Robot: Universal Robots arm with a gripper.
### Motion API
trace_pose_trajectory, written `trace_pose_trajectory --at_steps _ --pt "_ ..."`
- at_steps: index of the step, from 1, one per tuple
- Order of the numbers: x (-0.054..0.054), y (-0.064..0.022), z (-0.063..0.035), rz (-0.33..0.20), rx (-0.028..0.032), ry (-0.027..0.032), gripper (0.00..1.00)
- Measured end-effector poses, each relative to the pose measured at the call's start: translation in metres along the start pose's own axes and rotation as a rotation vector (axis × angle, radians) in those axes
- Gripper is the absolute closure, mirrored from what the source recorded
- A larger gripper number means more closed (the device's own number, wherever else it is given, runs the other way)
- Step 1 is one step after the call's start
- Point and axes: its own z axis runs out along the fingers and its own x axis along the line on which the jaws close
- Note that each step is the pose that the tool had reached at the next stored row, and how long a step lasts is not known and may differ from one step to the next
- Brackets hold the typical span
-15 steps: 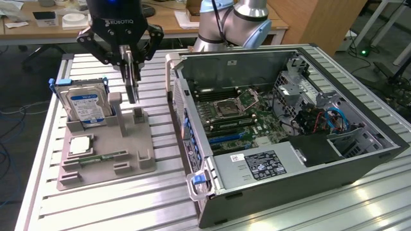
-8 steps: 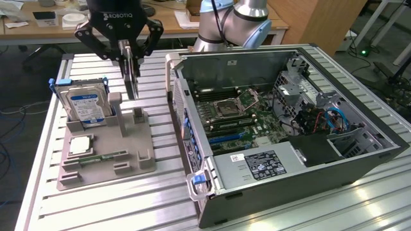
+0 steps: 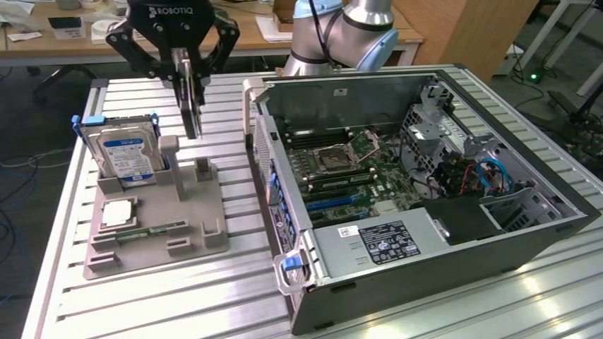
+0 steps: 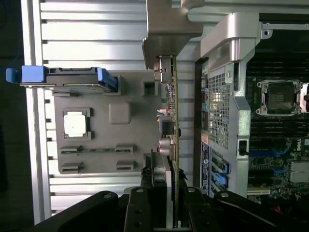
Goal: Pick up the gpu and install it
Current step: 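Pick up the gpu and move the gpu toward the slot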
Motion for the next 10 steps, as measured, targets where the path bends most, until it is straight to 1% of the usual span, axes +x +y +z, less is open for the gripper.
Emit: trace_pose_trajectory --at_steps 10 --pt "-0.001 -0.0001 -0.0143 0.0 0.0 0.0 0.72"
